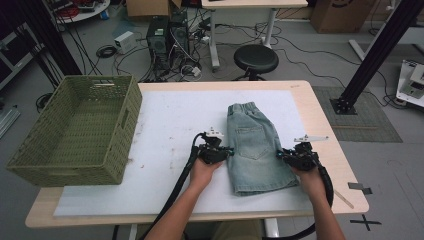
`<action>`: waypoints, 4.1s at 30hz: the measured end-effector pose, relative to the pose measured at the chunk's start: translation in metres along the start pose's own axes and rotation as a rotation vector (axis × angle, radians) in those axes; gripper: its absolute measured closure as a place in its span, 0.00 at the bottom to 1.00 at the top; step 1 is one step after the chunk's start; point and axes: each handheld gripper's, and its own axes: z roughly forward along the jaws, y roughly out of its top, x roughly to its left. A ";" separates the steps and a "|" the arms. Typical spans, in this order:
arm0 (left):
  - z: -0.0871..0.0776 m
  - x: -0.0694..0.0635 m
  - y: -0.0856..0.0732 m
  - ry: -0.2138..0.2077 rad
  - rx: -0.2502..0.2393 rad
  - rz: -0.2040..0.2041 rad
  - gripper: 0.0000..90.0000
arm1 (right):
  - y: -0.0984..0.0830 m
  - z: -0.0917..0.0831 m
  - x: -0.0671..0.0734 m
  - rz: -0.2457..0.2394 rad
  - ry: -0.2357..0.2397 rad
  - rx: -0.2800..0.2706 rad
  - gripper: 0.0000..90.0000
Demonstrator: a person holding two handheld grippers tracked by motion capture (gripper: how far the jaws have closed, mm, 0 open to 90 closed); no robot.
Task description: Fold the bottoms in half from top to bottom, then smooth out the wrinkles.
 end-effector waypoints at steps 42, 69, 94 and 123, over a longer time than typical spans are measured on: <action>-0.099 0.098 -0.022 0.139 -0.081 -0.059 0.95 | 0.044 0.068 0.118 -0.146 0.130 0.036 0.89; -0.130 0.108 -0.028 0.034 -0.304 -0.059 0.29 | 0.037 0.034 0.088 -0.253 0.114 -0.102 0.41; -0.145 0.092 -0.007 -0.008 -0.340 0.089 0.24 | 0.027 -0.001 0.062 -0.237 0.084 -0.157 0.22; -0.127 0.106 0.029 -0.007 -0.331 0.073 0.24 | 0.043 0.011 0.058 -0.249 0.081 -0.126 0.22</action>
